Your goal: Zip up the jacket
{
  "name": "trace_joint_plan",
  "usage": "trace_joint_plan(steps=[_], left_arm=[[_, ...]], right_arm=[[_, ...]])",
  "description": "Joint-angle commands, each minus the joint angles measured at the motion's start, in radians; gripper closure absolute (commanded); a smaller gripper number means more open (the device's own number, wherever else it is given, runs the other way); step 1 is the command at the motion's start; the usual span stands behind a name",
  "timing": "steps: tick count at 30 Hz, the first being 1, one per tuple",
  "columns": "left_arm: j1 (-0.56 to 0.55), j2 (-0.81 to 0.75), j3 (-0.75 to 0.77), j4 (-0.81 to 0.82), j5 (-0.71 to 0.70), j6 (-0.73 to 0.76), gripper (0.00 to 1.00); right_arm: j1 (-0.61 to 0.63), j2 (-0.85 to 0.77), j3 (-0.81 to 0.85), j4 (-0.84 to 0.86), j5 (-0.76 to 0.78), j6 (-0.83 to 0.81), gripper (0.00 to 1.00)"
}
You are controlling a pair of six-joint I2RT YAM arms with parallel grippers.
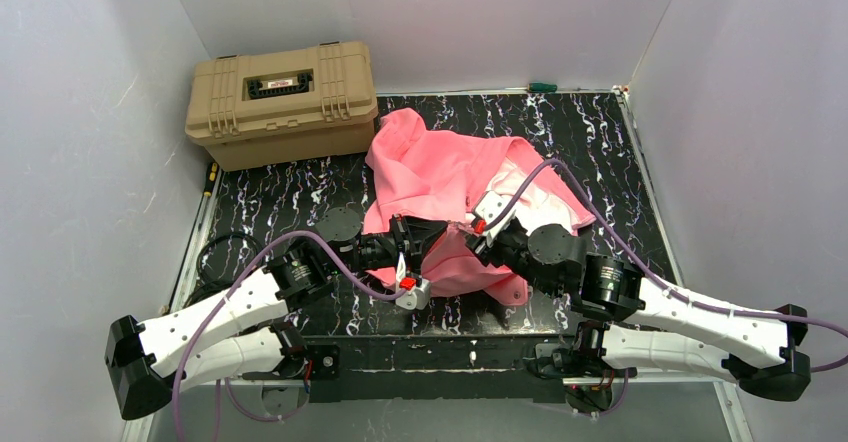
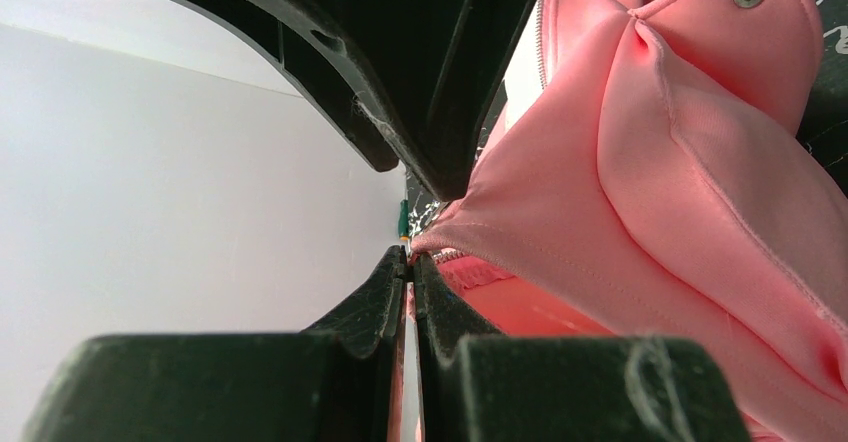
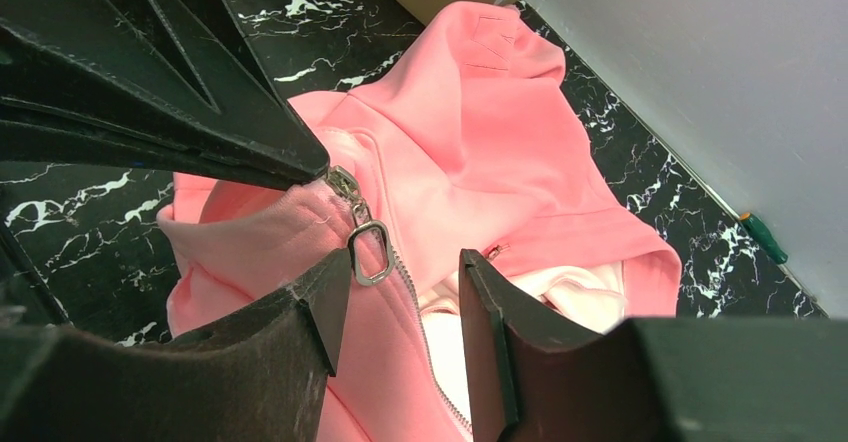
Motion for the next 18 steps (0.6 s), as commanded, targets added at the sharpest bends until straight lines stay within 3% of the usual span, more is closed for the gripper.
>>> trace_joint_plan(steps=[1,8,12,18], left_arm=[[-0.002,-0.027,0.007,0.019,0.027,0.01,1.0],[-0.002,-0.024,0.012,0.019,0.024,0.01,1.0],[-0.002,-0.026,0.012,0.019,0.026,0.013,1.0],[-0.003,-0.031,0.012,0.019,0.026,0.013,1.0]], right_arm=[[0.003,-0.013,0.039,0.04,0.021,-0.011,0.49],[0.003,0.009,0.016,0.049,-0.03,0.028,0.56],[0.003,0.018,0.008,0.077,-0.03,0.024,0.5],[0.003,0.035,-0.004,0.117,0.0,-0.005,0.52]])
